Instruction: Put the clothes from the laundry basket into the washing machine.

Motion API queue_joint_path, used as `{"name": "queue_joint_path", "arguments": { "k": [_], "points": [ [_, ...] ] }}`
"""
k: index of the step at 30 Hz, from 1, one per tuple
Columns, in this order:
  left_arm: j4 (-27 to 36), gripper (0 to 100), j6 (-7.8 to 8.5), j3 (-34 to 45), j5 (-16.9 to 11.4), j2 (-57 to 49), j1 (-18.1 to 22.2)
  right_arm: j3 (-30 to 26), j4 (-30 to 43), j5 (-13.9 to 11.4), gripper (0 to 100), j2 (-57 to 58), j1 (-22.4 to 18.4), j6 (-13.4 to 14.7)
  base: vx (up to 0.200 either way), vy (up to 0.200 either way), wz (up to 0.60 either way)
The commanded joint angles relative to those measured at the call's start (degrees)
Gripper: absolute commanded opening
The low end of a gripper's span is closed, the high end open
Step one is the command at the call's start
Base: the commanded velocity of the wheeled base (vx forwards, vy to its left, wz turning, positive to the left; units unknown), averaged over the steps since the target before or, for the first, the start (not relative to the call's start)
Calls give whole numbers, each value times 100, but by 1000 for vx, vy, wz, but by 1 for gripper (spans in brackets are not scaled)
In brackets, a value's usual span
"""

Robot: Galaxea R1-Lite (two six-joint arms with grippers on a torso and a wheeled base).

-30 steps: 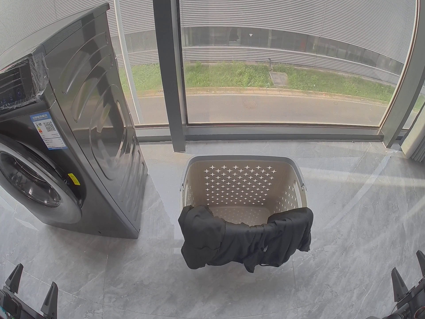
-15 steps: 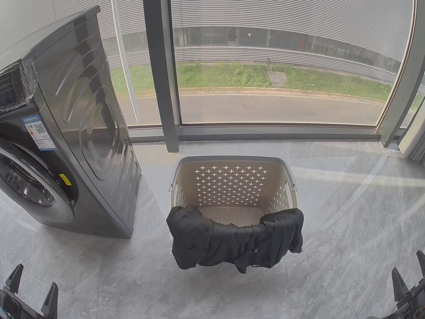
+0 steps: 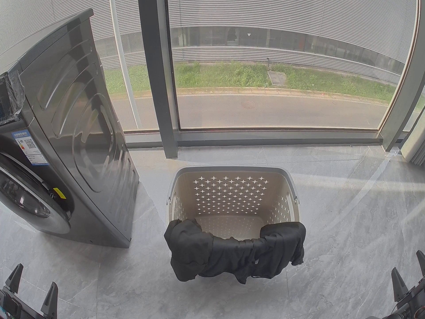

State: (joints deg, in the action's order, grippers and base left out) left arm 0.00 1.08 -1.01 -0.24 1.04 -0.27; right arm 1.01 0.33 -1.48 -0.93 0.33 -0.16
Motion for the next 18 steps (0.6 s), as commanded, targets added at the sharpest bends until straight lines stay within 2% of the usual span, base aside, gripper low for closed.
{"name": "queue_joint_path", "arguments": {
  "k": [1,3,9,18],
  "points": [
    [0,100,-12,92,-2,-104,0,-92,2,-2,100,93,2,-2,0,0,0],
    [0,100,-12,92,-2,-104,0,-101,2,-2,100,93,2,-2,0,0,0],
    [0,100,-3,92,-2,-104,0,-101,2,-2,100,93,2,-2,200,0,0],
    [0,100,-12,92,-2,-104,0,-92,2,-2,100,93,2,7,0,0,0]
  ]
}}
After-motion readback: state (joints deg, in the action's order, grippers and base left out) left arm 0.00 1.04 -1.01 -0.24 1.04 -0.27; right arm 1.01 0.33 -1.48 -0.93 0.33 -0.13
